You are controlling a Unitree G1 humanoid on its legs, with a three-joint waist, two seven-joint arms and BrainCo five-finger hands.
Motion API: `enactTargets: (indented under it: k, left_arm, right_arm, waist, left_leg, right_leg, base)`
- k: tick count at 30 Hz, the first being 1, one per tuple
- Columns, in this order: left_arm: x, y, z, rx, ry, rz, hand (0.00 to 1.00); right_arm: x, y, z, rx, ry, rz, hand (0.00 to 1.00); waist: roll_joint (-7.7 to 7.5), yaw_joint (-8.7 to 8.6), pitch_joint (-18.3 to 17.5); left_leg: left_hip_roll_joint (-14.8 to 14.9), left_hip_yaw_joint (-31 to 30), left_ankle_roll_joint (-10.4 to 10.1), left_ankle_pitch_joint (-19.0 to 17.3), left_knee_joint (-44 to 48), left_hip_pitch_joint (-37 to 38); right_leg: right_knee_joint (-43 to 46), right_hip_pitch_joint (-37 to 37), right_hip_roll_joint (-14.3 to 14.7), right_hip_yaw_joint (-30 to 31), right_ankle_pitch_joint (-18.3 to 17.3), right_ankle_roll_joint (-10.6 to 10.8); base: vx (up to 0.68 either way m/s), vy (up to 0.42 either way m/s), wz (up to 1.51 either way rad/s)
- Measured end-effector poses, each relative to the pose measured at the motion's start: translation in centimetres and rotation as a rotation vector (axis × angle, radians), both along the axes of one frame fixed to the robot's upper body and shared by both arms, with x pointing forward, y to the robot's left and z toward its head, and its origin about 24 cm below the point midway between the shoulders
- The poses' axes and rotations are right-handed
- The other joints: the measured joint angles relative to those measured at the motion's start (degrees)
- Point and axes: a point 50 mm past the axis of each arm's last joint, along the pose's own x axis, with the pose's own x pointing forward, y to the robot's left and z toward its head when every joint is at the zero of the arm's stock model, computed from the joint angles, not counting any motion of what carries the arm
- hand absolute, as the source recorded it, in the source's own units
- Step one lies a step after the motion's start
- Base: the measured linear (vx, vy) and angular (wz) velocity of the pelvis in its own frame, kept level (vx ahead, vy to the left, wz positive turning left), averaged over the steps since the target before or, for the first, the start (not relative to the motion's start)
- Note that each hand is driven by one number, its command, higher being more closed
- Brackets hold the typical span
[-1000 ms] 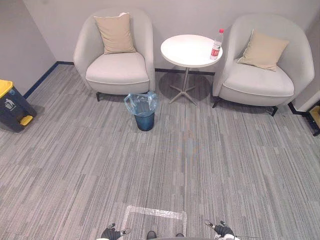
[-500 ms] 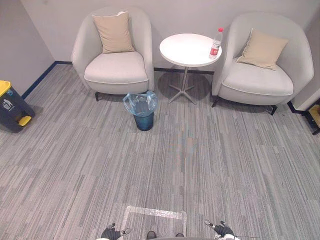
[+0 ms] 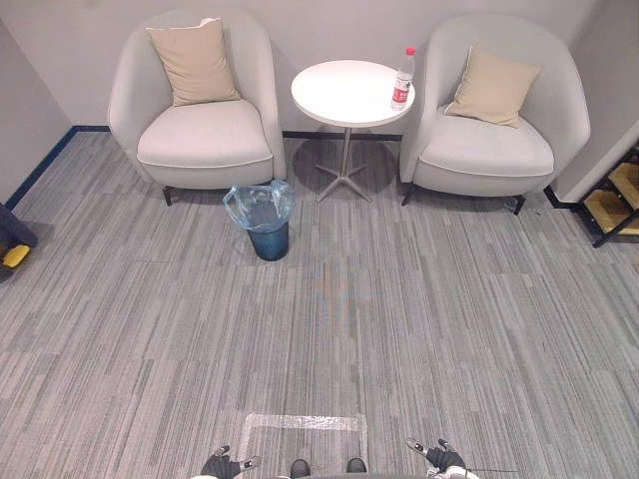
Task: Gather rubbish on tea table into small bin, then transfer packed bag to large trash can.
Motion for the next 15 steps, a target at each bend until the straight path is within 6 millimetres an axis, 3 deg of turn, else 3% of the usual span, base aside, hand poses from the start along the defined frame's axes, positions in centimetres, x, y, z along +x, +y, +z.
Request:
enactTargets:
  k: [7, 11, 13, 15]
  left_arm:
    - [2.4, -0.2, 0.5, -0.001, -0.059, -0.015, 0.00]
    - [4.6, -1.4, 1.0, -0.033, -0.128, -0.011, 0.00]
    - [5.4, -2.0, 1.2, -0.063, -0.165, 0.034, 0.00]
    - [5.9, -2.8, 1.3, -0.084, -0.192, 0.053, 0.00]
  right_arm:
    - [0.8, -0.1, 0.2, -0.006, -0.024, 0.006, 0.00]
    - [0.9, -0.2, 0.3, -0.009, -0.035, -0.005, 0.00]
    - [1.3, -0.3, 0.5, -0.012, -0.051, -0.034, 0.00]
    - [2.1, -0.4, 0.9, -0.020, -0.086, -0.046, 0.00]
  waist:
    - [0.43, -0.56, 1.0]
    - [-0.26, -0.56, 2.2]
    - [0.34, -0.10, 3.8]
    - [1.24, 0.03, 5.0]
  left_leg:
    - [0.7, 0.2, -1.6, -3.1, 5.6, -2.1]
    - [2.1, 0.0, -3.8, -7.9, 25.1, -10.1]
    - [4.4, 1.0, -3.7, -8.5, 39.6, -16.3]
    - [7.9, 2.3, -3.7, -11.6, 45.1, -19.2]
  right_leg:
    - [6.6, -2.6, -0.2, -4.1, -3.9, -0.1]
    - [11.3, -3.2, -1.2, -5.5, -7.4, -1.4]
    - [12.4, -1.4, -1.3, -5.3, -8.0, -2.4]
    - [12.9, 0.5, -1.2, -5.0, -9.3, -3.6]
  base:
    - [0.09, -0.023, -0.03]
    - [0.05, -0.077, 0.20]
    - [0.06, -0.039, -0.02]
    - [0.04, 0.022, -0.13]
